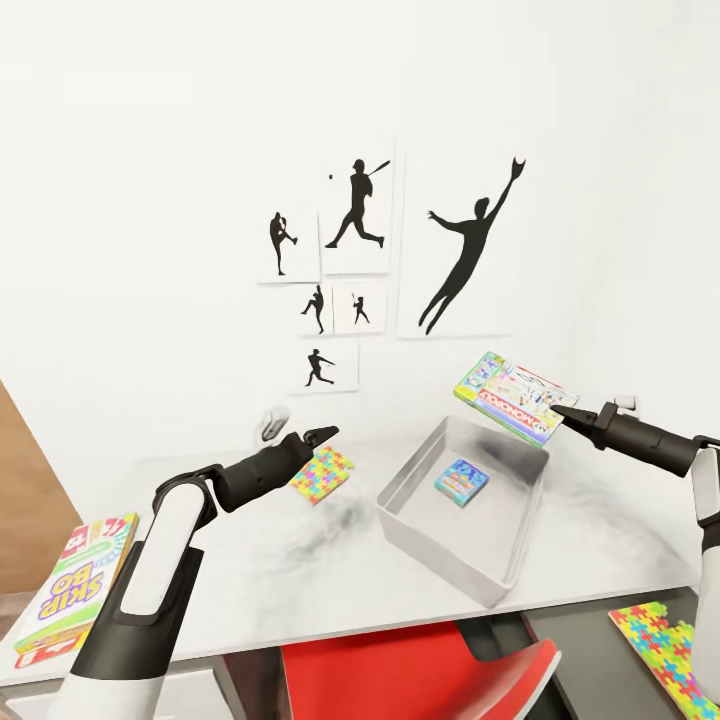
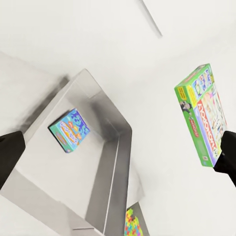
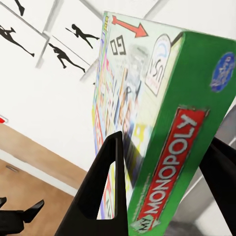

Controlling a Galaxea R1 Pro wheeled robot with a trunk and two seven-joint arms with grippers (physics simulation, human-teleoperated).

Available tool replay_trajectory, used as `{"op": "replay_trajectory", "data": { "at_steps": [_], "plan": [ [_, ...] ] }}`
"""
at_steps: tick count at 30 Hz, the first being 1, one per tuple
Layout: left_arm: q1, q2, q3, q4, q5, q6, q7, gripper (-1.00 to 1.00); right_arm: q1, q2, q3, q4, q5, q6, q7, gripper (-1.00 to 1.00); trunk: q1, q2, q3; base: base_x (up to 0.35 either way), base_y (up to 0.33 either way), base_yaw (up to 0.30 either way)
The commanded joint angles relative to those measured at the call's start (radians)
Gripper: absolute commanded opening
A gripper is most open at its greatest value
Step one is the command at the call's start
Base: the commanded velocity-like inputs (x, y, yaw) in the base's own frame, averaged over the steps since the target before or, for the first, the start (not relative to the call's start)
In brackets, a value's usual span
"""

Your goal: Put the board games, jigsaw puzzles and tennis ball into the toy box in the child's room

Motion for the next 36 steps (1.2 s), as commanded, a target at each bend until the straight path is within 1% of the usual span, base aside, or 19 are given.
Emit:
{"op": "replay_trajectory", "data": {
  "at_steps": [1,6,15,17,18,21,24,28,30,32,36],
  "plan": [
    [-0.001,0.000,0.001,-0.001,0.011,0.003,0.010,1.00,-0.001,0.000,0.000,0.000,-0.005,0.008,-0.001,-1.00,0.000,-0.002,-0.002,0.000,-0.001,0.000],
    [-0.001,0.000,0.003,-0.001,0.011,0.004,0.010,1.00,-0.001,-0.001,0.000,0.000,-0.003,0.009,-0.002,-1.00,0.000,-0.002,-0.002,0.000,0.000,0.000],
    [0.000,0.000,0.002,-0.001,0.011,0.001,0.006,1.00,0.007,-0.013,0.000,0.007,0.006,0.015,-0.026,-1.00,0.000,-0.002,-0.002,0.000,0.000,0.000],
    [0.001,0.001,0.005,-0.003,0.011,0.003,0.005,1.00,0.004,-0.018,0.001,0.039,0.008,0.015,-0.038,-1.00,0.000,-0.002,-0.002,0.000,0.000,0.000],
    [0.001,0.001,0.005,-0.003,0.011,0.003,0.005,1.00,0.004,-0.018,0.001,0.039,0.008,0.015,-0.038,-1.00,0.000,-0.002,-0.002,0.000,0.000,0.000],
    [0.006,0.006,0.013,-0.005,0.011,0.007,0.005,1.00,-0.004,-0.020,0.009,0.109,0.025,0.015,-0.055,-1.00,0.000,-0.002,-0.002,0.000,0.000,0.000],
    [0.013,0.019,0.041,-0.002,0.012,0.008,0.006,1.00,-0.015,-0.021,0.041,0.172,0.057,0.015,-0.063,-1.00,0.000,-0.002,-0.002,0.000,0.000,0.000],
    [0.028,0.030,0.085,0.001,0.013,0.009,0.006,1.00,-0.025,-0.017,0.111,0.226,0.094,0.015,-0.068,-1.00,0.000,-0.002,-0.002,0.000,0.000,0.000],
    [0.037,0.032,0.100,0.002,0.013,0.009,0.006,1.00,-0.027,-0.014,0.144,0.239,0.104,0.015,-0.070,-1.00,0.000,-0.002,-0.002,0.000,0.000,0.000],
    [0.043,0.034,0.110,0.003,0.013,0.010,0.007,1.00,-0.025,-0.012,0.169,0.246,0.109,0.015,-0.071,-1.00,0.000,-0.002,-0.002,0.000,0.000,0.000],
    [0.046,0.035,0.120,0.005,0.012,0.010,0.010,1.00,-0.020,-0.018,0.197,0.247,0.109,0.015,-0.063,-1.00,0.000,-0.002,-0.002,0.000,0.000,0.000]
  ]
}}
